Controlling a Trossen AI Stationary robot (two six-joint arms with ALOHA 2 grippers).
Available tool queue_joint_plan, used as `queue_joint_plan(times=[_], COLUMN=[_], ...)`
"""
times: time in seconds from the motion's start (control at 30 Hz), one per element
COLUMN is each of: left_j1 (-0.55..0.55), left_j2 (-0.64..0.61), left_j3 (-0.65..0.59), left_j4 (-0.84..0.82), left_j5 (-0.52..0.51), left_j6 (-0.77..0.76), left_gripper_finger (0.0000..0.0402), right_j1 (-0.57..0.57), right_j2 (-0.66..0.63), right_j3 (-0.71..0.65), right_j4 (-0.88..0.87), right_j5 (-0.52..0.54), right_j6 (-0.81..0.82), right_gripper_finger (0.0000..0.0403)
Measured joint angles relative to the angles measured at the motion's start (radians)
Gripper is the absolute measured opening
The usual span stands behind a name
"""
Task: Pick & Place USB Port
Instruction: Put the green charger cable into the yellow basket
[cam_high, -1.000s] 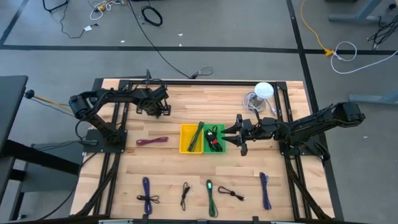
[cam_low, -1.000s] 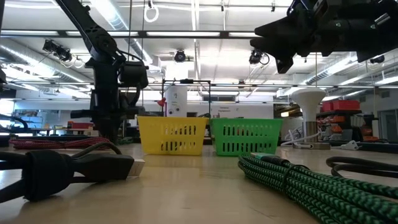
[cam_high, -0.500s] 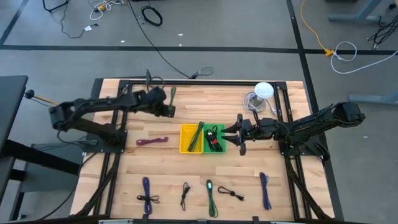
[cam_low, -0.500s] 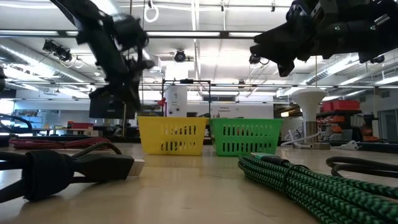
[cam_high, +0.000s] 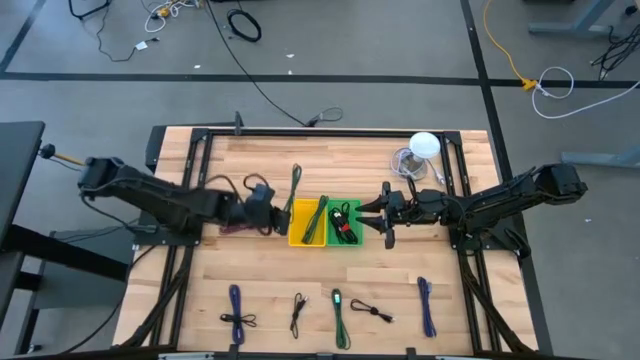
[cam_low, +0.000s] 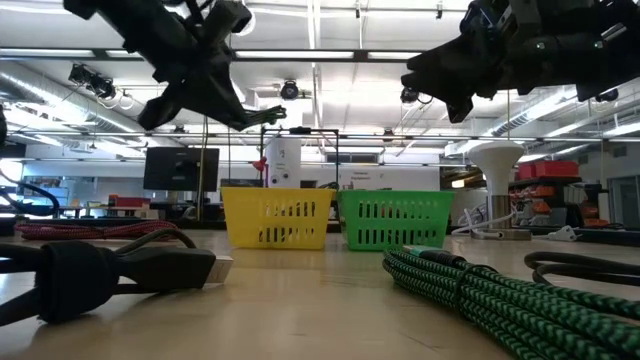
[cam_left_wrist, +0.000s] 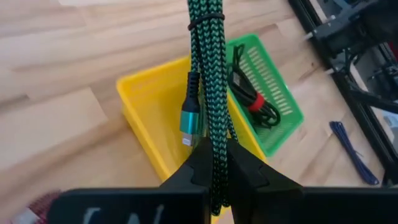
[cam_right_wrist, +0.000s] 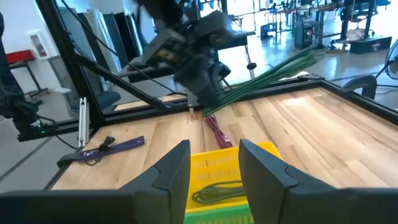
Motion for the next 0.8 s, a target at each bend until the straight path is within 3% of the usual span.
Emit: queue_joint_plan(times=[0.2,0.4,0.8], left_j1=[-0.111,-0.128,-0.124], left_j2=[0.114,0.240,0.271], left_j3=[0.000,0.000,0.000], left_j4=[0.086,0.165,0.244], left_j5=[-0.098,-0.107,-0.092], left_j6=[-0.092,-0.111,-0.073], left_gripper_finger=[0.0021,0.0021,0.0021], right_j1=[0.000,0.000,0.000], right_j2=[0.000,0.000,0.000], right_j3=[0.000,0.000,0.000], right_j4=[0.000,0.000,0.000], right_j5=[0.014,0.017,0.021], right_j6=[0.000,0.004,0.013], right_gripper_finger=[0.0136,0.0136,0.0136])
